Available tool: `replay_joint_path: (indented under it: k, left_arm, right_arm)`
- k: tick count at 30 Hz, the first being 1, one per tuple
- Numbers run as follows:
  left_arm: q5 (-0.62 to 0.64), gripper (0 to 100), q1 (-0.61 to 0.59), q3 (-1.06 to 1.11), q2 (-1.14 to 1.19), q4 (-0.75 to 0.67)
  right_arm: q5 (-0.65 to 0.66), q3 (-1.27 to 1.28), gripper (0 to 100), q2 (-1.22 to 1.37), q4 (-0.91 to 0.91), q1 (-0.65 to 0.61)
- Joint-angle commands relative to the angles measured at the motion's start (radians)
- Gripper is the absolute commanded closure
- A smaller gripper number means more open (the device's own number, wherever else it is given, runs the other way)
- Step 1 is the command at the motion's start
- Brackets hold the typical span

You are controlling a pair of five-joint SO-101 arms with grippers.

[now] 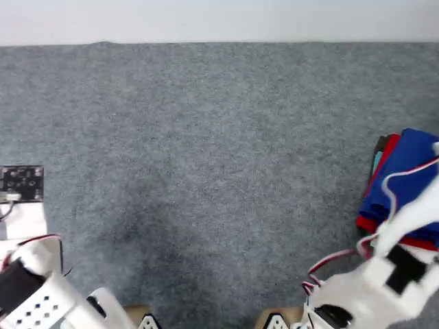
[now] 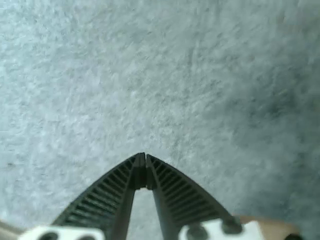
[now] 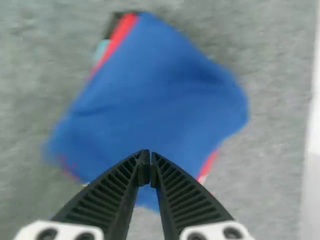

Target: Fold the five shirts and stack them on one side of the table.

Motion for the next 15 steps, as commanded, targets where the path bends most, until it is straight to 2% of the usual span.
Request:
replay_joint_path:
  k: [1,5,10,15]
  left_arm:
    - [0.161,100,0.066,-0.027,-0.009,-0.060]
    - [0.244,100,0.161,-0.027,-0.009,-0.095]
    - [0.285,100,0.318,-0.018,-0.002,-0.100]
    - [0.293,100,0.500,0.093,-0.008,-0.163]
  right_arm:
    - [-0.101,0.216,98.8,-0.236,0.039,-0.064]
    - [-0.219,0.416,98.8,-0.410,0.036,-0.142]
    - [-0.436,0.641,98.8,-0.595,0.031,-0.252]
    - [-0.624,0.835,98.8,-0.762,0.031,-0.346]
